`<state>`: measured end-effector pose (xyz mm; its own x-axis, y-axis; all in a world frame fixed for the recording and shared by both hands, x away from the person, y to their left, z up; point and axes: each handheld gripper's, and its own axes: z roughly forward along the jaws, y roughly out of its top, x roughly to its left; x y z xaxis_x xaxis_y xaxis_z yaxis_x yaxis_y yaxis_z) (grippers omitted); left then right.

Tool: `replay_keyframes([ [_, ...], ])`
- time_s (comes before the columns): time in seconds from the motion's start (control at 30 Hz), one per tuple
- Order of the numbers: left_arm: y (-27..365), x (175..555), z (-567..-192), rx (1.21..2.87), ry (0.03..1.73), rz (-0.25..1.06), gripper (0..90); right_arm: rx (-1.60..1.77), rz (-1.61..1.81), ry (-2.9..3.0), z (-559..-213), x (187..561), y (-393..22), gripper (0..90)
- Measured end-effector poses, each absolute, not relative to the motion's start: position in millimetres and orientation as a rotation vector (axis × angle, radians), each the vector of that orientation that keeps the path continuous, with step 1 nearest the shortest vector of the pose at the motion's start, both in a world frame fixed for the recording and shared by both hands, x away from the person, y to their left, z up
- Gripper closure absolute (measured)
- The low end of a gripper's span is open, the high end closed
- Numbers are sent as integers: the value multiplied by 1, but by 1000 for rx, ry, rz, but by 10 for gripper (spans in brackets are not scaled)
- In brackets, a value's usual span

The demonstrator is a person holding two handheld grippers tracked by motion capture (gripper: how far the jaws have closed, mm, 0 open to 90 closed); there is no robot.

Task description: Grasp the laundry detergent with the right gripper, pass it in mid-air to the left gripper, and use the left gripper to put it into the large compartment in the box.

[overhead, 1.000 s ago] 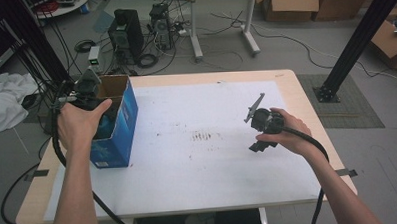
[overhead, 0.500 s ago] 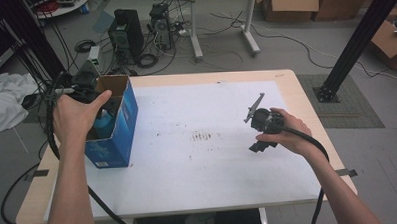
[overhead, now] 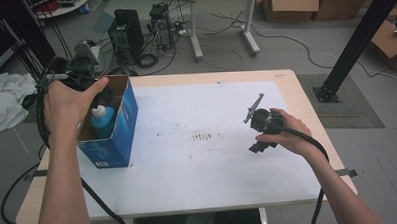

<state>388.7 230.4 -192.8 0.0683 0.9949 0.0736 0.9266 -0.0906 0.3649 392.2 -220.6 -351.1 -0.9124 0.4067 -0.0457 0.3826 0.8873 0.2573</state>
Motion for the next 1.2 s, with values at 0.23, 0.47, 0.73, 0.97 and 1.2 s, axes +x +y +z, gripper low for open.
replay_keyframes([
  [0.23,217,388,-172,2166,1887,458,174,629,369,2956,-350,392,-220,185],
  [0.47,199,389,-159,2201,1816,445,174,623,363,2958,-350,391,-221,185],
  [0.73,173,393,-164,2225,1751,399,172,634,354,2957,-350,390,-222,186],
  [0.97,152,400,-175,2293,1707,357,172,637,346,2959,-351,389,-224,186],
  [1.2,133,405,-192,2347,1635,297,172,654,335,2957,-351,389,-226,186],
])
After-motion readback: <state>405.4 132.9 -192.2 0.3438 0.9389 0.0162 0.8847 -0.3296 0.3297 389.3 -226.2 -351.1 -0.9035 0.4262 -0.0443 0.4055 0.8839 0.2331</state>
